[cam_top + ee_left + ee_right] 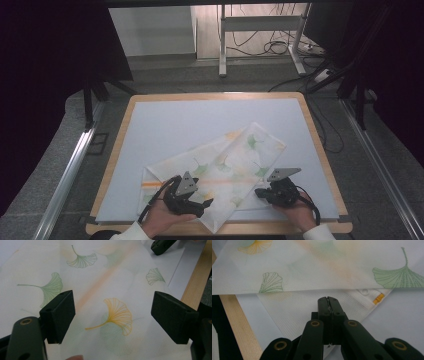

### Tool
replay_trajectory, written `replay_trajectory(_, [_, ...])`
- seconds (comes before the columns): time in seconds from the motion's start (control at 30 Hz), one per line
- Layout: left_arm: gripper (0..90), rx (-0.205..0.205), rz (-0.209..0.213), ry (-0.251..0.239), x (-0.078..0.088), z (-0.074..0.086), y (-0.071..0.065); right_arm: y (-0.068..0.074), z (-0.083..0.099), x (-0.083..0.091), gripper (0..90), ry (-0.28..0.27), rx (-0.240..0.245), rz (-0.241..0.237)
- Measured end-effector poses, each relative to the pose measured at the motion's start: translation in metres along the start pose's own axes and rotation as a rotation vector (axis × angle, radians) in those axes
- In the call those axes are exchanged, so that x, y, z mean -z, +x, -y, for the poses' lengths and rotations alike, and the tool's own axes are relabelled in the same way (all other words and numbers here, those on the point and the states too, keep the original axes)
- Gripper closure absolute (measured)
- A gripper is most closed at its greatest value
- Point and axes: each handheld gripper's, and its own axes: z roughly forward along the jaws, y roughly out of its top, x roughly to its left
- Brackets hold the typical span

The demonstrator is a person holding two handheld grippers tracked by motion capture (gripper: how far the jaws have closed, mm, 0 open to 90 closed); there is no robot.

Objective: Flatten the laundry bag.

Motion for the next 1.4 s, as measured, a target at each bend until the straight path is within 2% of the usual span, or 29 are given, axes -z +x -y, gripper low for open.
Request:
replay_trajectory(0.47, [20.0, -0.018, 0.062, 0.0, -0.008, -0.001, -0.017, 0.0, 0.0, 0.0, 89.1, 0.0, -0.004, 0.003])
replay_trajectory(0.87, [20.1, -0.08, 0.125, 0.047, -0.022, 0.003, -0.041, 0.0, 0.0, 0.0, 89.1, 0.0, -0.001, 0.003])
replay_trajectory(1.07, [15.0, -0.106, 0.17, 0.085, -0.029, 0.008, -0.049, 0.0, 0.0, 0.0, 89.1, 0.001, -0.007, 0.002])
replay_trajectory(1.23, [11.0, -0.136, 0.171, 0.122, -0.032, 0.011, -0.051, 0.0, 0.0, 0.0, 89.1, 0.001, -0.008, 0.0])
replay_trajectory(1.4, [14.1, -0.142, 0.16, 0.145, -0.035, 0.013, -0.051, -0.001, 0.0, 0.0, 89.0, 0.0, -0.009, 0.0])
